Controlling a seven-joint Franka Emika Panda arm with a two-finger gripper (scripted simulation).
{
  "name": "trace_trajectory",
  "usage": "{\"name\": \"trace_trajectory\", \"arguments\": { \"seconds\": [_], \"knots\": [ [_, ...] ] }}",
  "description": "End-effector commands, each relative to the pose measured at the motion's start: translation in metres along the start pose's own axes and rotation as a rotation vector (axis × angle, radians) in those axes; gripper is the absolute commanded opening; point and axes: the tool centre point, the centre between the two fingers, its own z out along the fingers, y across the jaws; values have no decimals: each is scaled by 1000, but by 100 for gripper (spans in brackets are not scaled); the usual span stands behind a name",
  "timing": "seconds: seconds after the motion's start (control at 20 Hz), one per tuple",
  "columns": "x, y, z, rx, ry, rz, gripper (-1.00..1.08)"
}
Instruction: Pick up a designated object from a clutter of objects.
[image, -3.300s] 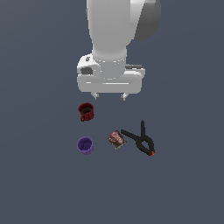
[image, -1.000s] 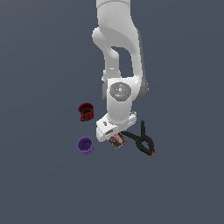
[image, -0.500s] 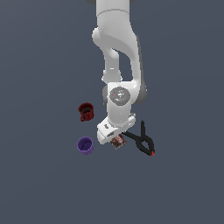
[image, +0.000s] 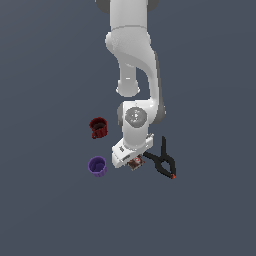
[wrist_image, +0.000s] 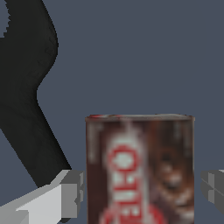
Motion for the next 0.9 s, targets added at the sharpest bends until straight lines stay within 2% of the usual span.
{"name": "trace_trajectory", "arguments": {
  "seconds": [0.0, 0.25, 0.3, 0.75, 0.8, 0.85],
  "knots": [
    [-1, -2, 13, 3, -4, -2, 100],
    [0, -2, 20, 3, -3, -3, 100],
    [0, -2, 20, 3, -3, -3, -100],
    [0, -2, 20, 3, -3, -3, -100],
    [3, 12, 7, -16, 16, 11, -100],
    [3, 12, 6, -16, 16, 11, -100]
  ]
}}
